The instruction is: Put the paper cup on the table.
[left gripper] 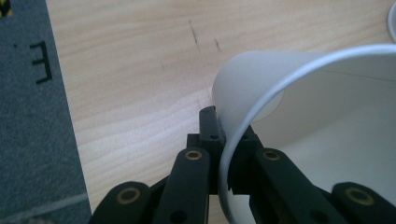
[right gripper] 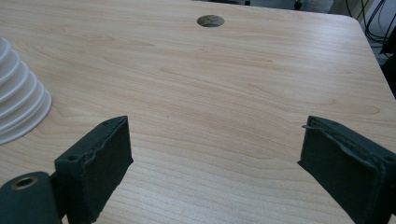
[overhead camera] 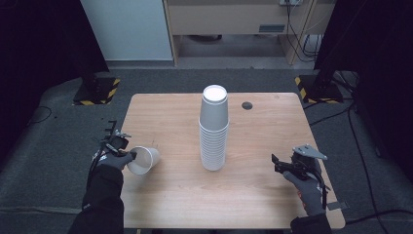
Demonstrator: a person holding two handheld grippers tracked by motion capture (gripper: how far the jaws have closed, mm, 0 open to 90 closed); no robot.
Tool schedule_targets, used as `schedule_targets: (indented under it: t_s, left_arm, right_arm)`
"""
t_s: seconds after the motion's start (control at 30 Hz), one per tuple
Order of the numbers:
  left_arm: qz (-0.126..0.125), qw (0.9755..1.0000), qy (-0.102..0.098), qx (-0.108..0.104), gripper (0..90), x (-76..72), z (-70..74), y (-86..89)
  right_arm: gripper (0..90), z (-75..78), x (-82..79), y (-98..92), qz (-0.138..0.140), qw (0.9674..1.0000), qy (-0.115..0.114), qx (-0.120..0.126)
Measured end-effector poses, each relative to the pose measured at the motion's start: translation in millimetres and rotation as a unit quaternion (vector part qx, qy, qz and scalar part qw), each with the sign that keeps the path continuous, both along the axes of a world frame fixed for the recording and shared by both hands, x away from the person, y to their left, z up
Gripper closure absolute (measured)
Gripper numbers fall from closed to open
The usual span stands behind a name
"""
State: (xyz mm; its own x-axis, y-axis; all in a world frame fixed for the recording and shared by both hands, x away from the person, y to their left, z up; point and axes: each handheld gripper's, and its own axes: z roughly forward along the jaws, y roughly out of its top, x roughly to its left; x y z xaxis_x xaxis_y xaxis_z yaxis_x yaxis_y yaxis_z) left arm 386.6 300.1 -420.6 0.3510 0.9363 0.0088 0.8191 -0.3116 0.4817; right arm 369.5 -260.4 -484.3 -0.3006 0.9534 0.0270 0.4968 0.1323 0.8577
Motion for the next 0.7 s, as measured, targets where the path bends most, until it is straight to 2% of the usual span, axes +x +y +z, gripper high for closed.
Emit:
schedule_targets:
  t_s: [0.13, 0.2, 0.3, 0.33, 0.37, 0.4, 0.43, 0.47, 0.53, 0.7]
  left_arm:
    - [0.003, 0.9991, 0.041, 0.014, 86.4, 3.7, 0.9, -1.8]
    - [0.007, 0.9985, 0.051, 0.017, 86.5, 5.1, 2.3, -0.7]
    - [0.016, 0.997, 0.075, 0.011, 86.4, 6.0, 4.2, 1.0]
    - [0.016, 0.997, 0.075, 0.011, 86.4, 6.0, 4.2, 1.0]
    - [0.021, 0.9951, 0.096, 0.006, 86.3, 5.7, 5.0, 1.8]
    - [0.021, 0.9951, 0.096, 0.006, 86.1, 5.7, 5.0, 1.8]
    - [0.019, 0.9925, 0.12, 0.01, 85.8, 5.4, 4.5, 1.6]
    - [0.019, 0.9925, 0.12, 0.01, 85.7, 5.4, 4.5, 1.6]
    - [0.024, 0.99, 0.138, 0.017, 85.6, 4.7, 2.7, 0.1]
    - [0.028, 0.9878, 0.152, 0.016, 86.0, 4.9, 1.1, -0.2]
  right_arm:
    - [9.0, 0.1, -0.3, 0.6, 0.001, 1.0, 0.0, -0.002]
    - [9.0, 0.1, -0.4, 0.6, 0.001, 1.0, 0.0, -0.002]
    - [8.9, 0.0, -0.2, 0.8, 0.002, 1.0, 0.001, -0.002]
    - [8.9, 0.0, -0.2, 0.8, 0.002, 1.0, 0.001, -0.002]
    - [9.0, 0.1, -0.2, 0.7, 0.002, 1.0, 0.001, -0.003]
    - [9.0, 0.1, -0.2, 0.7, 0.002, 1.0, 0.001, -0.003]
    - [8.9, 0.2, -0.1, 0.4, 0.001, 1.0, 0.0, -0.002]
    - [8.9, 0.2, -0.1, 0.4, 0.001, 1.0, 0.0, -0.002]
    - [8.9, 0.3, -0.4, 0.4, 0.001, 1.0, -0.001, -0.003]
    - [8.9, 0.1, -0.2, 0.8, 0.002, 1.0, 0.0, -0.002]
